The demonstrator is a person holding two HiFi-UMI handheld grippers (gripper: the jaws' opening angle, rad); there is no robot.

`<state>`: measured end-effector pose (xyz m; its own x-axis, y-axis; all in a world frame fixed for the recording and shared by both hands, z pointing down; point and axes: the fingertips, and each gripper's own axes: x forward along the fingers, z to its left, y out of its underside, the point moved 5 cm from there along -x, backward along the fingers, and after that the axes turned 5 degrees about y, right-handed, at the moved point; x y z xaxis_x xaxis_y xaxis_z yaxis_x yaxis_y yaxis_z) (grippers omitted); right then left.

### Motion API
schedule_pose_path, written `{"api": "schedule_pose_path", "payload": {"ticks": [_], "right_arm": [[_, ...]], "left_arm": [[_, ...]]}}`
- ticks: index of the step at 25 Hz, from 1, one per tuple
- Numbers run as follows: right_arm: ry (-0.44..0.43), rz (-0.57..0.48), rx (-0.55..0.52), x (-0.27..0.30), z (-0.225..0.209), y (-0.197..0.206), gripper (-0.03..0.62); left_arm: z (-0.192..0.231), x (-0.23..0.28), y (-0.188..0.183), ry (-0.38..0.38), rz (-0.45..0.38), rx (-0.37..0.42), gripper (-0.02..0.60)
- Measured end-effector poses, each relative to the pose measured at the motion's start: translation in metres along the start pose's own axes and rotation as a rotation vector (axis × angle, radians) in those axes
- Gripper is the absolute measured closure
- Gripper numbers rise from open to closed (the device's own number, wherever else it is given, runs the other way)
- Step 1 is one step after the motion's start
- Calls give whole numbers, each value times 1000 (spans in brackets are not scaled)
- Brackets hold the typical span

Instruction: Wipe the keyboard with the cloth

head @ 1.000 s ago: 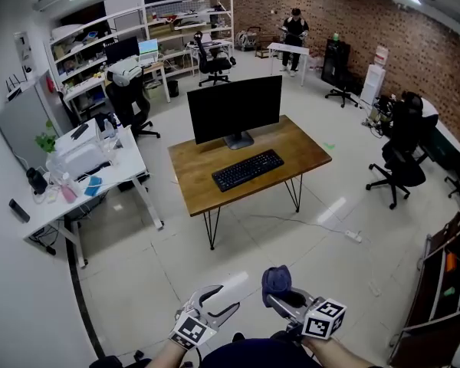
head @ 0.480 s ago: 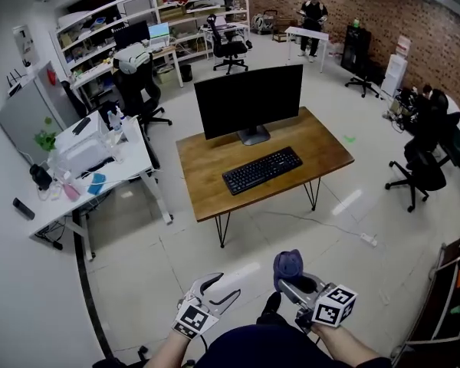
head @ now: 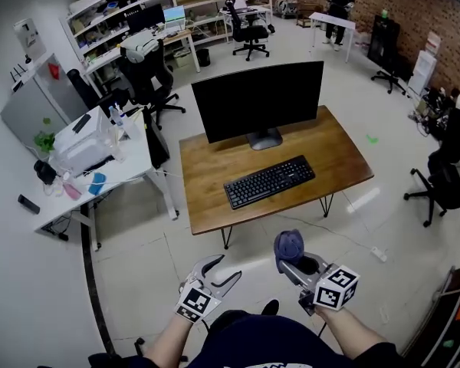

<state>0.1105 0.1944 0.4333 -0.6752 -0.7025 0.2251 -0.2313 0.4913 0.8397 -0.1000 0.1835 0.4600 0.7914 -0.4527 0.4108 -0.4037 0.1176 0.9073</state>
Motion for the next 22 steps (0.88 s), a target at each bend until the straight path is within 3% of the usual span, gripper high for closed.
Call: {"api": "schedule_pose_path", "payload": {"ticks": [8,13,22], "right_arm": [[15,70,-36,55,-68,-32,457],[18,133,-67,114,-94,-42,457],[53,251,-111,220,-138,-65,457]], "left_arm": [[69,60,20,-49,70,-56,333],[131,104,57,-54,150,-68,333],[224,187,118,41,279,-112,333]]}}
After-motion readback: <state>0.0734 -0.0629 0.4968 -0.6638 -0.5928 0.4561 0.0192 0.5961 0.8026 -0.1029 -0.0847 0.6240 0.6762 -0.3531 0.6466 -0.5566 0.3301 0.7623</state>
